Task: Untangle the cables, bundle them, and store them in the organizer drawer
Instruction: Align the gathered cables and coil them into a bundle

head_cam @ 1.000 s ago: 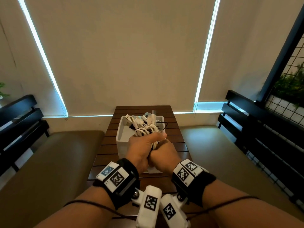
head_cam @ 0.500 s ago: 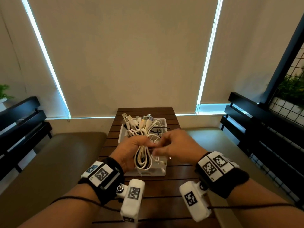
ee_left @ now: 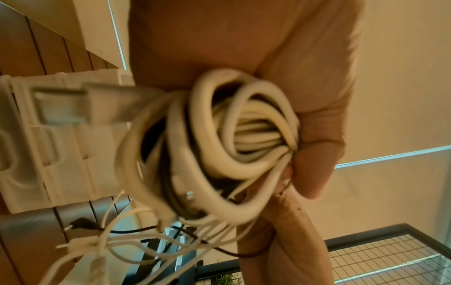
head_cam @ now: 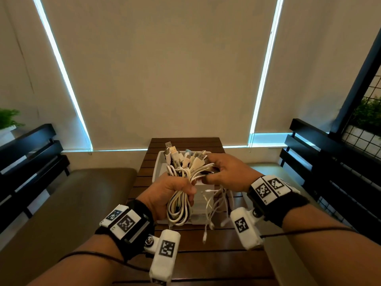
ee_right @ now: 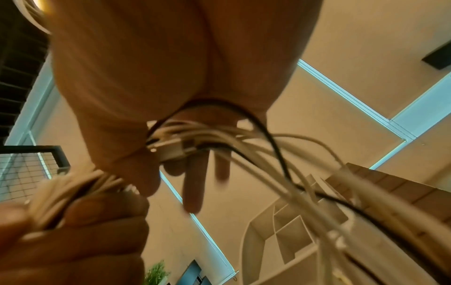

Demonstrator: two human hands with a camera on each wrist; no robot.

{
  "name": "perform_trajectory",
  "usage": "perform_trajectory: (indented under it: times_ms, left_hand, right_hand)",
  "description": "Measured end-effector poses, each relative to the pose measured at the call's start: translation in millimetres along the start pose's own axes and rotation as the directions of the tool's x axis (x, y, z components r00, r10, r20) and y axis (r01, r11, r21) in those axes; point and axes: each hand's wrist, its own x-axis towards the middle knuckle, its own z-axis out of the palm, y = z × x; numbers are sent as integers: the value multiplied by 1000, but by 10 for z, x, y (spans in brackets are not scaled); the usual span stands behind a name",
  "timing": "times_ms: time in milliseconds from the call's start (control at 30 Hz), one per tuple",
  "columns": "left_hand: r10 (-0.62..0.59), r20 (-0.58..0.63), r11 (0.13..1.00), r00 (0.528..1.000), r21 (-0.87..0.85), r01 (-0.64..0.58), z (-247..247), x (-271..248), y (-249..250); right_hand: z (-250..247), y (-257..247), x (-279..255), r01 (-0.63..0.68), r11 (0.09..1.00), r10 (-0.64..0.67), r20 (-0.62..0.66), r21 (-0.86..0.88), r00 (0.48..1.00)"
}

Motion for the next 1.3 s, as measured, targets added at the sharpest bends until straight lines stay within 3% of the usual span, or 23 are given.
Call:
perform_trajectory:
  times_ms: [100, 167, 267, 367, 433, 500, 567, 633, 733, 833, 900, 1033, 1100, 1200, 1300]
  left_hand:
    - [11, -19, 1000, 1000, 9, -11, 4, 17, -11]
    - [20, -40, 1000, 999, -19, -20, 12, 35, -14]
    - [19, -57, 997, 998, -72, -23, 28, 78, -23]
    - [-10, -52, 996, 999, -91, 5, 53, 90, -44]
    - [-33, -43, 996, 999, -80, 30, 49, 95, -40]
    - [-61, -43, 995, 997, -77, 58, 20, 92, -23]
    - [-94, -32, 993, 995, -74, 91, -7, 90, 14]
    - [-117, -28, 991, 993, -65, 115, -2, 92, 37]
    - [-141, -37, 988, 989, -63, 138, 20, 89, 48]
    - [-158, -49, 987, 986, -49, 156, 20, 82, 31]
    - [-156, -55, 987, 986, -51, 153, 0, 75, 24]
    - [-149, -48, 987, 988, -71, 145, -27, 79, 73]
    - [-153, -26, 985, 988, -89, 150, -41, 78, 97]
    - [-151, -4, 982, 988, -115, 150, -76, 79, 113]
    - [-156, -26, 981, 987, -117, 152, -86, 93, 122]
  right_hand:
    - [-45, -13, -34, -37, 996, 29, 105, 78, 994]
    - [-28, -5, -33, -35, 997, 41, 83, -72, 996]
    - [85, 54, -17, -10, 921, -2, -31, -391, 1000]
    - [130, 105, -28, -19, 880, -10, -58, -475, 998]
    - [68, 136, -36, -57, 946, 57, -10, -318, 998]
    - [-21, 164, -53, -110, 993, 106, 80, 40, 991]
    - [-120, 197, -67, -126, 955, 106, 87, 268, 991]
    - [-158, 217, -91, -126, 932, 102, 88, 340, 991]
    - [-111, 160, -88, -66, 995, 57, 123, 70, 991]
    - [-40, 95, -65, -31, 991, 42, 78, -131, 996]
    - [-6, 83, -77, -31, 993, 40, 82, -117, 996]
    - [20, 104, -116, -105, 952, 68, 136, 289, 988]
    - [-26, 132, -108, -112, 929, 69, 131, 354, 989]
    - [-102, 200, -72, -76, 961, 67, 42, 264, 997]
    - [-92, 295, -55, -42, 994, 37, -54, -98, 998]
